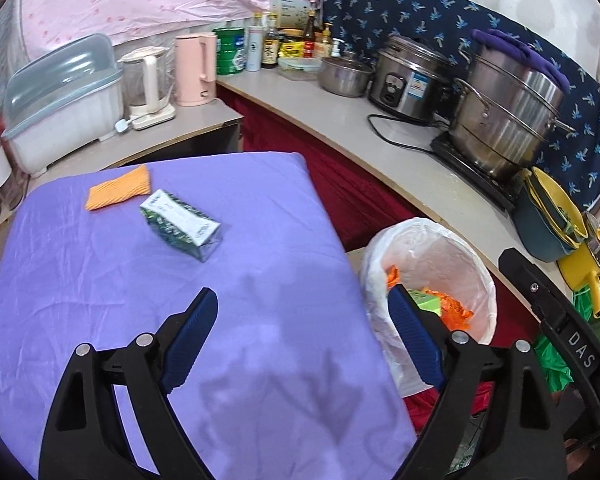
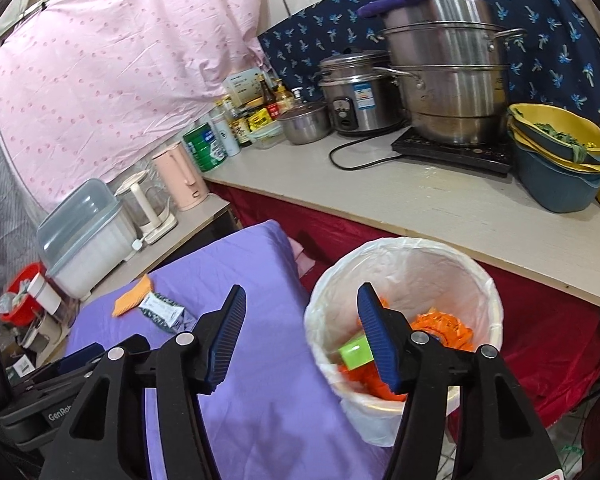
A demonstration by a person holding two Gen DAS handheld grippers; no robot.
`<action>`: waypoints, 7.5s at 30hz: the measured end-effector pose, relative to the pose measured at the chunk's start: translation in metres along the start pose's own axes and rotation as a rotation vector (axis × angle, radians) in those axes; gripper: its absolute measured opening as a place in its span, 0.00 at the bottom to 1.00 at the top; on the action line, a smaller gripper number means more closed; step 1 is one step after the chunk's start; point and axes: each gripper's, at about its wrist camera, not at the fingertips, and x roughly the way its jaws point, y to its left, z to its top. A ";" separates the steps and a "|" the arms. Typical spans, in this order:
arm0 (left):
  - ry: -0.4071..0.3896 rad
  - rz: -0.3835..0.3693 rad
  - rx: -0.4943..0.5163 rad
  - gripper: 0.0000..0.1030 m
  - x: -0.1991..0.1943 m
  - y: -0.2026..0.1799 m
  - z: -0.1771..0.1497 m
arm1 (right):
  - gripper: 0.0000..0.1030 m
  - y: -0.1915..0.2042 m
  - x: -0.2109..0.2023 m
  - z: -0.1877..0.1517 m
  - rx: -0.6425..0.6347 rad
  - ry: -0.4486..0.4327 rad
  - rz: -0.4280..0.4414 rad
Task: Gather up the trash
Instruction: 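Withdraw both tools from the bin back over the table, then grasp the orange foam net with the left tool while the right tool grasps the milk carton, then carry the foam net and milk carton over the white bin with both tools, then open both tools to drop the foam net and carton into the bin, then withdraw both tools from the bin back over the table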
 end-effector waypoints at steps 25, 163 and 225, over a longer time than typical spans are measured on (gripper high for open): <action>0.058 0.204 -0.224 0.81 0.009 0.196 -0.028 | 0.64 0.137 0.092 -0.067 -0.215 0.177 0.128; 0.122 -0.105 0.238 0.05 0.083 -0.136 -0.002 | 0.49 -0.146 0.030 -0.007 0.202 0.015 -0.083; 0.000 0.076 0.154 0.86 -0.012 -0.057 -0.075 | 0.82 -0.064 -0.063 -0.073 0.004 0.073 -0.129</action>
